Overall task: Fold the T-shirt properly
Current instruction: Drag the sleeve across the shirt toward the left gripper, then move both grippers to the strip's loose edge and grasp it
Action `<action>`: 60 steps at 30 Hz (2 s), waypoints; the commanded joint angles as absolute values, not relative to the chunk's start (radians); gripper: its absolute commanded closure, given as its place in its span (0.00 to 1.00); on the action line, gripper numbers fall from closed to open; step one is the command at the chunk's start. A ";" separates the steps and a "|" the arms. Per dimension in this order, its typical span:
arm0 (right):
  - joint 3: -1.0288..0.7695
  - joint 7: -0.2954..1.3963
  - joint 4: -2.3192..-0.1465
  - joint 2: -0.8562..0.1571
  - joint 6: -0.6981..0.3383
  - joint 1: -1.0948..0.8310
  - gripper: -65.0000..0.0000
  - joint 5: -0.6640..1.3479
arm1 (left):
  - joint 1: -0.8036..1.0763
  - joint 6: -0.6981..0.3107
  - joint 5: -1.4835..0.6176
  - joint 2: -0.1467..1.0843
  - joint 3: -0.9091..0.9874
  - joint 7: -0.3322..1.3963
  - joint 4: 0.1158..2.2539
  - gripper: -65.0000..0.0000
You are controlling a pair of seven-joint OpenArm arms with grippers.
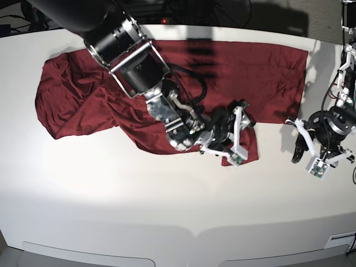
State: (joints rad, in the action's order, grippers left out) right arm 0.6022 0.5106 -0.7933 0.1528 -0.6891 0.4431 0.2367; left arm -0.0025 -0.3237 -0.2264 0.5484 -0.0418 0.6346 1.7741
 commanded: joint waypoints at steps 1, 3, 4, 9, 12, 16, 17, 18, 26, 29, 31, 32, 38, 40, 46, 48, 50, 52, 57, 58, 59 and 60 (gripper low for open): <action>0.611 0.571 -0.810 0.157 -0.698 0.437 0.40 0.200 | -0.020 -0.318 -0.226 0.563 -0.033 0.612 1.791 0.63; 0.610 0.524 -0.855 0.157 -0.698 0.435 0.40 0.148 | -0.020 -0.318 -0.226 0.563 -0.033 0.612 1.791 0.63; 0.603 0.490 -0.881 0.157 -0.698 0.437 0.40 0.121 | -0.020 -0.318 -0.226 0.563 -0.033 0.613 1.791 0.63; 0.533 0.440 -0.979 0.157 -0.698 0.464 0.40 0.019 | -0.020 -0.318 -0.226 0.563 -0.033 0.612 1.791 0.63; 0.473 0.436 -0.988 0.157 -0.694 0.496 0.40 -0.002 | -0.020 -0.318 -0.226 0.563 -0.033 0.608 1.791 0.63; 0.349 0.430 -0.989 0.157 -0.652 0.549 0.40 -0.001 | -0.023 -0.318 -0.228 0.562 -0.033 0.597 1.791 0.63; 0.310 0.435 -0.990 0.157 -0.651 0.563 0.40 -0.001 | -0.026 -0.317 -0.230 0.562 -0.033 0.593 1.791 0.63; 0.269 0.444 -0.994 0.157 -0.651 0.575 0.40 -0.001 | -0.030 -0.317 -0.230 0.559 -0.033 0.590 1.791 0.63; 0.121 0.583 -1.186 0.094 -0.656 0.573 0.40 0.010 | -0.097 -0.318 -0.245 0.427 -0.035 0.566 1.691 0.63; 0.121 0.622 -1.280 -0.001 -0.654 0.525 0.40 0.011 | -0.138 -0.321 -0.244 0.341 -0.035 0.575 1.556 0.63; 0.120 0.634 -1.334 -0.066 -0.653 0.480 0.40 0.011 | -0.178 -0.325 -0.244 0.298 -0.035 0.612 1.451 0.63; 0.115 0.638 -1.358 -0.096 -0.652 0.458 0.40 0.011 | -0.203 -0.325 -0.245 0.281 -0.035 0.645 1.404 0.63; -0.001 0.676 -1.462 -0.234 -0.649 0.344 0.40 0.118 | -0.286 -0.321 -0.405 0.226 -0.035 0.818 1.321 0.51; -0.058 0.682 -1.482 -0.256 -0.650 0.315 0.40 0.153 | -0.290 -0.321 -0.442 0.224 -0.035 0.791 1.322 0.48; -0.191 0.696 -1.500 -0.282 -0.660 0.249 0.40 0.226 | -0.279 -0.322 -0.296 0.174 -0.035 0.731 1.316 0.48; -0.211 0.700 -1.500 -0.282 -0.668 0.234 0.40 0.252 | -0.281 -0.321 -0.254 0.148 -0.035 0.712 1.308 0.48; -0.216 0.708 -1.500 -0.282 -0.673 0.224 0.40 0.269 | -0.284 -0.321 -0.241 0.119 -0.035 0.706 1.304 0.48; -0.216 0.717 -1.500 -0.282 -0.674 0.218 0.40 0.270 | -0.282 -0.322 -0.205 0.091 -0.035 0.707 1.303 0.48; -0.216 0.728 -1.500 -0.282 -0.674 0.218 0.40 0.271 | -0.283 -0.321 -0.088 0.076 -0.035 0.668 1.253 0.48; -0.216 0.727 -1.500 -0.282 -0.674 0.218 0.40 0.275 | -0.283 -0.321 -0.075 0.081 -0.035 0.654 1.234 0.48; -0.216 0.727 -1.500 -0.282 -0.674 0.218 0.40 0.287 | -0.283 -0.321 -0.074 0.083 -0.035 0.648 1.212 0.48; -0.216 0.727 -1.500 -0.282 -0.674 0.218 0.40 0.301 | -0.283 -0.320 -0.072 0.086 -0.035 0.639 1.187 0.48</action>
State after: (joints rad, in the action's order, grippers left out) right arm -0.2096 0.7502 -1.4803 -0.2710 -0.6674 0.1940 0.2844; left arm -0.2581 -0.3183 -0.0669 0.0856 -0.0380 0.6552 1.1690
